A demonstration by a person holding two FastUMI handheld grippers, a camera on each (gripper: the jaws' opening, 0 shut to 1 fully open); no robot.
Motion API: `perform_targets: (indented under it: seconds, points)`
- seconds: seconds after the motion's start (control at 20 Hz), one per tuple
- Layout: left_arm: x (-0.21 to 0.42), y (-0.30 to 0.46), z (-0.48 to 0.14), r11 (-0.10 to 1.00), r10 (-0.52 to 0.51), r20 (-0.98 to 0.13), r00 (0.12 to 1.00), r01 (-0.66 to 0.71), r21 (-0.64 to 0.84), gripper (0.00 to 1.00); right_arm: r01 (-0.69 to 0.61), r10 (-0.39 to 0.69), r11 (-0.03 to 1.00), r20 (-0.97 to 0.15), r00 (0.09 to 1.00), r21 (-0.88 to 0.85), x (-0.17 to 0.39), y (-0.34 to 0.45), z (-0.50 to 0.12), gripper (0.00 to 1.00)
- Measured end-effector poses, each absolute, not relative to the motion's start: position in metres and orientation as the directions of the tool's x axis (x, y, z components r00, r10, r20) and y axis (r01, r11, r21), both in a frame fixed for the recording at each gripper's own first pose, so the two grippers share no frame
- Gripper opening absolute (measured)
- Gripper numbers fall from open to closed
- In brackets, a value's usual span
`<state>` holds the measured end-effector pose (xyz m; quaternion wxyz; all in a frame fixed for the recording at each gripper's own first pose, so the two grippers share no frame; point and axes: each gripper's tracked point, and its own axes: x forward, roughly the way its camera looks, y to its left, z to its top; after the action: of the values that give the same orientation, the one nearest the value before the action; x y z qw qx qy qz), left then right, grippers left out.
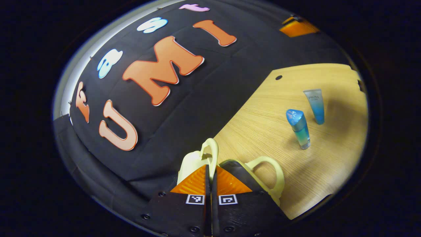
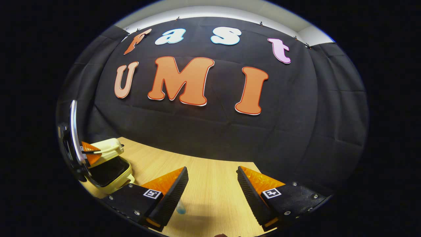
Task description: First open the suitcase, pack the skin care products into it, and then close the suitcase.
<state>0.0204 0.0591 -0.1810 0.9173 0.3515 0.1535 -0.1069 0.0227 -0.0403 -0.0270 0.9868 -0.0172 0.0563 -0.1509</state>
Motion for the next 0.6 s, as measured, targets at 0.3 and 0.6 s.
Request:
perform_targets:
  seconds: [0.3, 0.6]
  points:
    - [0.043, 0.123, -0.129, 0.889, -0.065, -0.346, 0.936, 0.211, 0.406, 0.01, 0.266, -0.271, 0.962, -0.111, 0.956, -0.063, 0.031, -0.016, -0.026, 0.96]
    - [0.067, 0.197, -0.092, 0.983, -0.034, -0.334, 0.942, 0.091, 0.157, 0.01, 0.251, -0.26, 0.964, -0.111, 0.959, -0.085, 0.038, 0.005, -0.019, 0.96]
